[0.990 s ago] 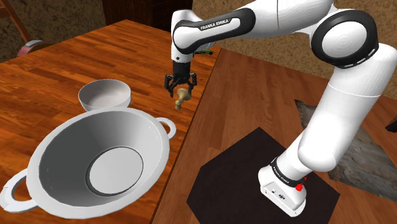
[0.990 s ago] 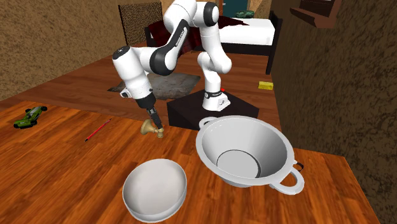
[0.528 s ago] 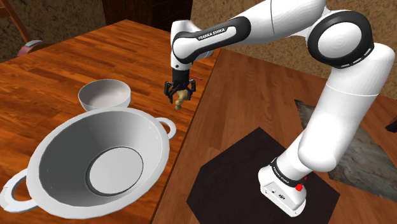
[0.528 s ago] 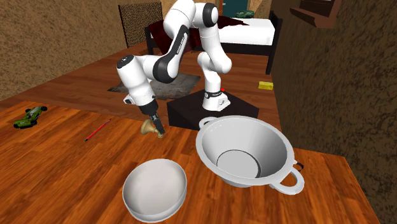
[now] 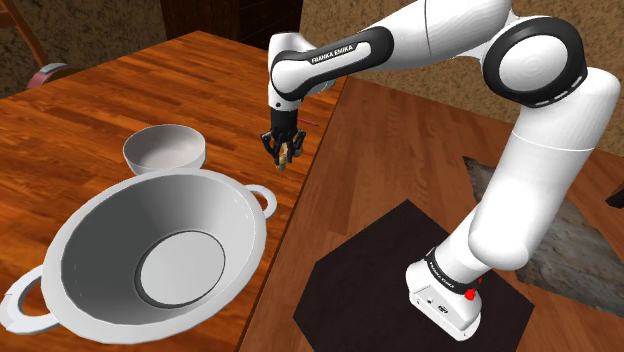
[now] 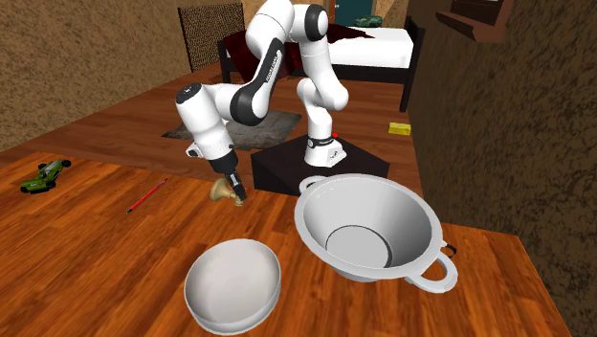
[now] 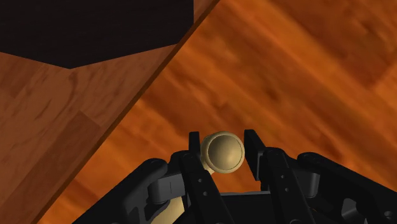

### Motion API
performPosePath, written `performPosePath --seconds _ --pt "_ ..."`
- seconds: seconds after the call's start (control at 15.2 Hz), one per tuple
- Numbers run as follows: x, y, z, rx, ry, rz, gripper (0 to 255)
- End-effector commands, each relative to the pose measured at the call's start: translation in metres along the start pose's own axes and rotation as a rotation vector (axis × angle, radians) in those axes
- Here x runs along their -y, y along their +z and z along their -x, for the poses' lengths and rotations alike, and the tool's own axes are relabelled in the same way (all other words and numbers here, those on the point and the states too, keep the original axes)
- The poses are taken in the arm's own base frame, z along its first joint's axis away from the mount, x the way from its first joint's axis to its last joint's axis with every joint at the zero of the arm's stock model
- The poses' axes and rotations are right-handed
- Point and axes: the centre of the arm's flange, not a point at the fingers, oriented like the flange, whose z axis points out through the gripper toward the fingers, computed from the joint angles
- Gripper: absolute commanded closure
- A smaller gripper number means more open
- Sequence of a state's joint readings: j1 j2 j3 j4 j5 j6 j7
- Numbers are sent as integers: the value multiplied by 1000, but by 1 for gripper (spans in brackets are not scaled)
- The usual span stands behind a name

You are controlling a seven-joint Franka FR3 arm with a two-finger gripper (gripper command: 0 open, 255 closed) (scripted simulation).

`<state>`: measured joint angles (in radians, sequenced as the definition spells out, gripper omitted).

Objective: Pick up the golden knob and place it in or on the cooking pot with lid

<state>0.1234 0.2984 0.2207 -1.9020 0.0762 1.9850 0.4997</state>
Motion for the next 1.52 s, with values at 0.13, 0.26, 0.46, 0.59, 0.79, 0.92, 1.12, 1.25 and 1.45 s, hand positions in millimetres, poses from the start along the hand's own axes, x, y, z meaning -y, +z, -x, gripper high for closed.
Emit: performPosePath --seconds 0.13,0.26,0.46,0.59,0.79,0.92,1.12,1.25,1.45 --pt "0 0 0 0 0 0 255" --pt "0 0 0 0 0 0 255" --pt "0 0 0 0 0 0 255" --pt "0 -10 3 0 0 0 255" --pt "0 -26 6 0 0 0 255" --pt "0 -36 9 0 0 0 255" --pt "0 -51 13 0 0 0 255" --pt "1 -61 15 0 0 0 255" --pt "1 -77 19 0 0 0 255"
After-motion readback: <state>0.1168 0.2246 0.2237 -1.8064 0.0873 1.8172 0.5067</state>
